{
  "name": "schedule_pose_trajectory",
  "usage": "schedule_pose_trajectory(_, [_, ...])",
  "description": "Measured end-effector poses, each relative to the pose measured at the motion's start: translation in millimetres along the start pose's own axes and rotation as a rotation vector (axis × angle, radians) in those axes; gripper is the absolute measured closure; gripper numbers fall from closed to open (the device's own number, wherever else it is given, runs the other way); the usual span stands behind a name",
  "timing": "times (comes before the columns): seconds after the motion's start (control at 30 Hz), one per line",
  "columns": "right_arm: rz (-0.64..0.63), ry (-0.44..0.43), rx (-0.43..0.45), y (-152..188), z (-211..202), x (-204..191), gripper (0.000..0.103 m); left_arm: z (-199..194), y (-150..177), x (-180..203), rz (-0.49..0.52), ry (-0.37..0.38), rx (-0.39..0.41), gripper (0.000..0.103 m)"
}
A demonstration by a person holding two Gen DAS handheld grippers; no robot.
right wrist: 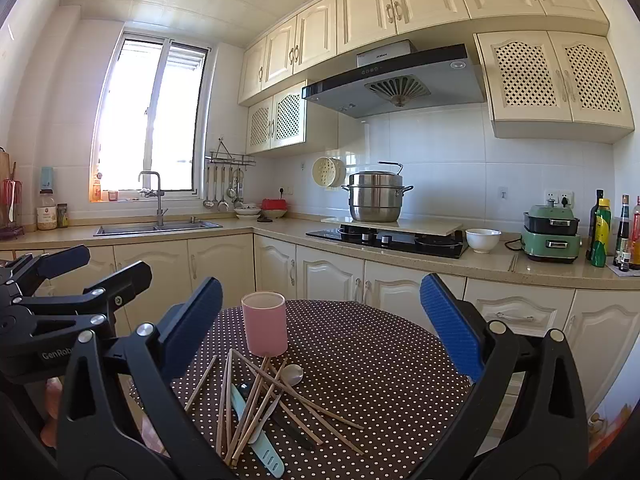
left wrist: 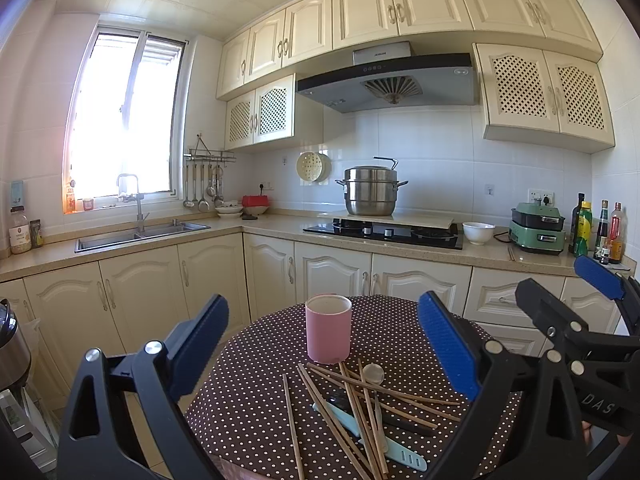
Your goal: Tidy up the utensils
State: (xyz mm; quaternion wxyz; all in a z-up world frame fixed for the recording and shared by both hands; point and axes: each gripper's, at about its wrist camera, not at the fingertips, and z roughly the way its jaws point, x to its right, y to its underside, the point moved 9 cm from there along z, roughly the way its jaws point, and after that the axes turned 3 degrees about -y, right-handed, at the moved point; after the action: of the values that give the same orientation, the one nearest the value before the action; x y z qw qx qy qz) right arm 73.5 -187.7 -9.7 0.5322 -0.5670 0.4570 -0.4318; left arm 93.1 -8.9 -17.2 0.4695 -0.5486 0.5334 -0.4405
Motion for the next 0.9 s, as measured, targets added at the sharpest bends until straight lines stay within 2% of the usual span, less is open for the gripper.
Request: schedule_pose_trajectory(0.9, [0.009, 0.002, -0.015, 5.2, 5.3, 3.7, 0.006, 9.5, 5.5, 0.5, 0.003, 0.003, -0.021, 0.009])
